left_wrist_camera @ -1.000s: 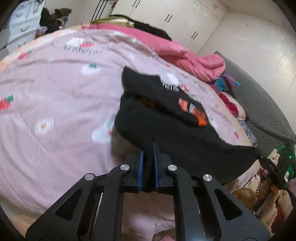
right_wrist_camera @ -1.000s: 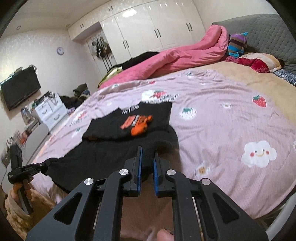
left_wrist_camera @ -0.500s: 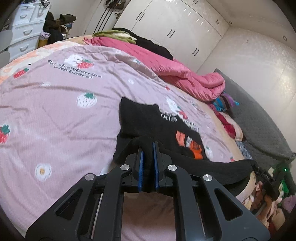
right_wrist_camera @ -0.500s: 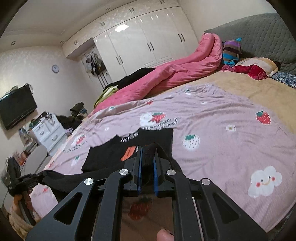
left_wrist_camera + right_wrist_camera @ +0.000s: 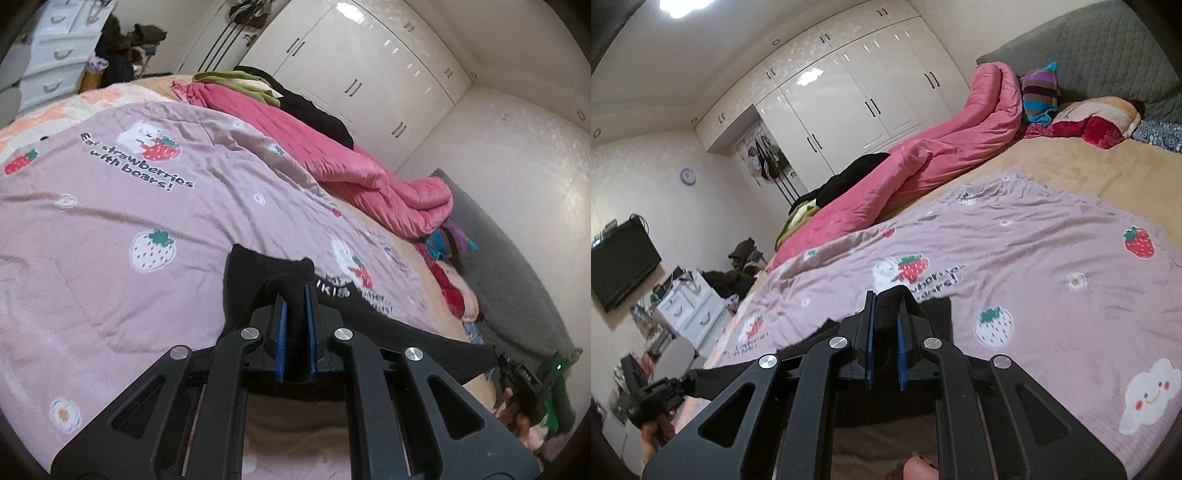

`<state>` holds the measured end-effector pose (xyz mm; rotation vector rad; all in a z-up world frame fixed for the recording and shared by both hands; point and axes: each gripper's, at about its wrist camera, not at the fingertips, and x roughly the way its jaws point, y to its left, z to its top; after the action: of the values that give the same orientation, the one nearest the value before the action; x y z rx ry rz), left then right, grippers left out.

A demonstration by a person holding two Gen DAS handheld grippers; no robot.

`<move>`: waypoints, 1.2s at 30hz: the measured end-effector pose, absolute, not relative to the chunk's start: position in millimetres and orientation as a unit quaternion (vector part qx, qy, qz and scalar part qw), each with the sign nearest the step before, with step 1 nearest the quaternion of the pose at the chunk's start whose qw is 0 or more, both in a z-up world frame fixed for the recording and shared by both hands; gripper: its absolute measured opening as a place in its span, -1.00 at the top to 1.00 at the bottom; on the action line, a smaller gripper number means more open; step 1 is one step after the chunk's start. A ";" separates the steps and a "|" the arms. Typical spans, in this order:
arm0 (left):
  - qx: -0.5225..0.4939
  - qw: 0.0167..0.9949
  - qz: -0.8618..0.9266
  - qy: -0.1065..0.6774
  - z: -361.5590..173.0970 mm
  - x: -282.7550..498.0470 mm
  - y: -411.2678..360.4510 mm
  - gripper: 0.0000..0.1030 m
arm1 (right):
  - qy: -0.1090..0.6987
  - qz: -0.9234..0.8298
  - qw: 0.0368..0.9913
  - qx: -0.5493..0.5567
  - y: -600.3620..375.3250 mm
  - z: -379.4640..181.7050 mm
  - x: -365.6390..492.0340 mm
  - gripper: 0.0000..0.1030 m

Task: Fold small clothes
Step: 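Lift the hem with both grippers and fold it over toward the collar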

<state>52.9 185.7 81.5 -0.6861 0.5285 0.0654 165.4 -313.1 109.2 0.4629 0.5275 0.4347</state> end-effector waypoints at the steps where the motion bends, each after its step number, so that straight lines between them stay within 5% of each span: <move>1: -0.337 0.906 0.031 0.256 81.4 56.8 188.5 0.94 | 0.257 0.209 0.915 0.228 -313.1 109.5 171.7 0.83; 31: -0.291 0.893 0.081 0.333 9.0 171.3 209.1 0.93 | 0.343 0.145 0.914 0.159 -255.5 29.0 286.4 0.80; 33: -0.293 0.891 0.084 0.338 3.9 172.0 209.2 0.92 | 0.350 0.138 0.914 0.154 -254.1 23.6 287.4 0.66; 35: -0.294 0.890 0.086 0.337 4.8 170.2 209.1 0.90 | 0.349 0.131 0.915 0.155 -256.3 22.9 285.9 0.28; 36: -0.295 0.891 0.085 0.334 6.8 168.4 209.1 0.89 | 0.344 0.127 0.917 0.156 -258.4 23.6 283.9 0.28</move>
<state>168.4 209.1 6.8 -0.6130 0.6928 0.1764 283.9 -258.4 23.6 0.3201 0.7068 0.2622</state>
